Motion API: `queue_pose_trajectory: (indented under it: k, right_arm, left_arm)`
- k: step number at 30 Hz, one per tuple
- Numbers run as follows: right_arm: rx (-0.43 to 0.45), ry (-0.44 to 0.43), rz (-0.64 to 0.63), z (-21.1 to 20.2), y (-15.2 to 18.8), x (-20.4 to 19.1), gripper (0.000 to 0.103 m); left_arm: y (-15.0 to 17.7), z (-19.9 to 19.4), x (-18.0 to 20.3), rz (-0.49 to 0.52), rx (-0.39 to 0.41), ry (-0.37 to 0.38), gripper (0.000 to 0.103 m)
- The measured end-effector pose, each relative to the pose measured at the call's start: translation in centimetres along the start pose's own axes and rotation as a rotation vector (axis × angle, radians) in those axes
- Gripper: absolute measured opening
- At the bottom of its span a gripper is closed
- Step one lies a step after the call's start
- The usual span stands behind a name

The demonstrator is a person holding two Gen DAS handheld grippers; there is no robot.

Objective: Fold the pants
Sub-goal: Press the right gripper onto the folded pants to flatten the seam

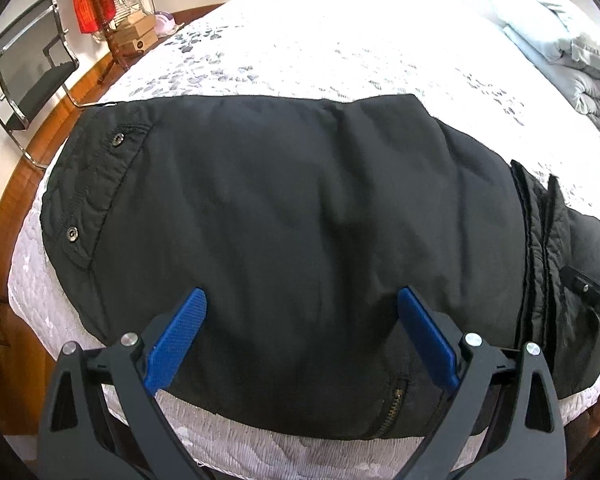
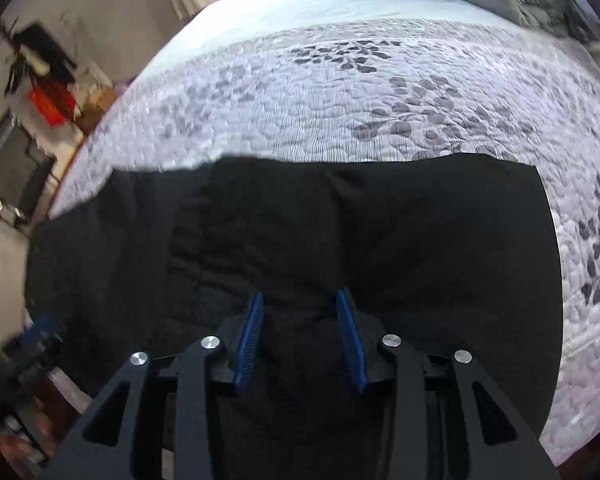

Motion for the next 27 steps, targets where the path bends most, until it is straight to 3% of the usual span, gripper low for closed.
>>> queue_pose_trajectory:
  k: [9,23,24,26,27]
  right_arm:
    - [0.021,-0.065,-0.003,-2.5,2.3,-2.0,0.041]
    - [-0.013,0.034,-0.066,-2.2,4.0,-3.2,0.049]
    - [-0.01,0.043,-0.07,-2.5,4.0,-3.3,0.051]
    - [0.007,0.072,-0.091,-3.1,3.9,-3.7,0.071]
    - [0.019,0.082,-0.105,-3.4,3.8,-4.0,0.076]
  left_arm:
    - [0.0,-0.7,-1.1,-0.007,0.024,-0.011,0.096]
    - [-0.6,-1.3,-1.3,0.023,0.042,-0.009,0.096]
    - [-0.6,-1.4,-1.5,0.028,0.047,-0.01,0.096]
    - [-0.2,-1.5,-2.2,0.032,0.043,-0.006,0.096]
    - [0.0,-1.4,-2.7,0.027,0.03,0.005,0.096]
Point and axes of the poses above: each gripper's, at about its wrist camera, not at the fingertips, and z roughly the way its jaws point, x to its right, y to its underside, the point moved 8 cm from there along z, roughly the way its jaws point, and after that the axes turned 10 degrees about -y, right-handed, at the moved point
